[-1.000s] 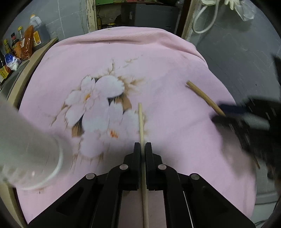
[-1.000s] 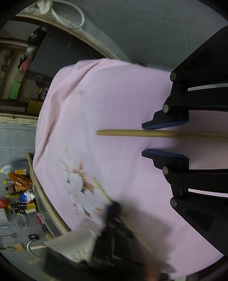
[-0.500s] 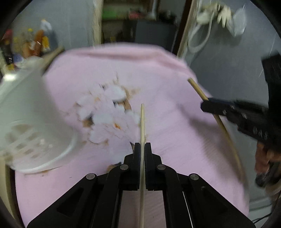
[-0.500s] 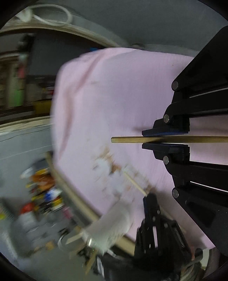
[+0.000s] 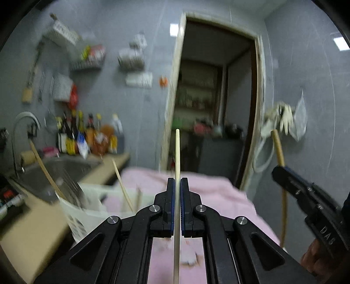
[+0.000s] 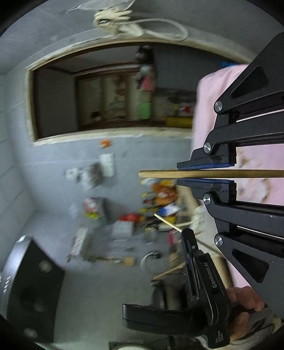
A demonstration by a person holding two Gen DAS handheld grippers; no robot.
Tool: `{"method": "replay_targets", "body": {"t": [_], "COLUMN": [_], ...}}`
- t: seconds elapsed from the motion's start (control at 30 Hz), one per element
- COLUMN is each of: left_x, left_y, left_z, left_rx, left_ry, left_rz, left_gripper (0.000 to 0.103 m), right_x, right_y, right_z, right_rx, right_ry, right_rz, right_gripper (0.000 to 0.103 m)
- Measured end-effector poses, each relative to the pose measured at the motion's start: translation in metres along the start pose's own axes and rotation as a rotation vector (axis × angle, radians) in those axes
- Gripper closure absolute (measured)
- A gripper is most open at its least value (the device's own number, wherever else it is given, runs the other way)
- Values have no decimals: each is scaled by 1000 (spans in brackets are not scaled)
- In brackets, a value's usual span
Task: Organize utensils
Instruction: 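Lift both chopsticks upright and carry them over the caddy with both tools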
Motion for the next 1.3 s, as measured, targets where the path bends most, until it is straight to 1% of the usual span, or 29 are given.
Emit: {"method": "replay_targets", "body": {"t": [0.17,0.3,0.37,0.47,0.57,0.63,0.73,0.87,1.03,1.2,1.3], "left_x": [31,70,89,118,143,157,174,187,198,212,216], "left_y": [21,25,26,25,18,14,12,13,16,13,9], "left_z": [46,77,88,100,100,97,88,81,78,71,66], "left_rx": [-157,-236,-265,-305,-313,-320,-351,-374,-394,-406,-421], "left_ry": [59,126,156,201,258,289,328,384,433,475,474], "left_rz": [14,28,51,115,160,197,238,251,252,294,330], "left_gripper": [101,101,101,101,101,101,101,101,101,101,101], "right_x": [16,25,29,28,23,17,14,15,14,8,5], "right_y": [-19,-42,-50,-57,-67,-76,-82,-92,-102,-109,-115], "right_z": [38,71,84,97,102,101,97,89,84,73,68], "right_rx": [-144,-260,-313,-396,-477,-505,-527,-532,-519,-496,-480], "right_ry": [-21,-71,-97,-132,-180,-216,-227,-213,-199,-208,-213], "right_rz": [72,148,173,185,160,135,105,81,70,56,51], "right_gripper": [98,98,98,98,98,98,98,98,98,98,98]}}
Point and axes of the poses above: each gripper's, at about its wrist camera, not at the fingertips, and y roughly against the way its jaws point, x to its left, z to its top, the point moved 8 cm from there along -y, roughly the way its jaws point, and after that the axes turned 8 degrees about z, right-handed, at the moved point
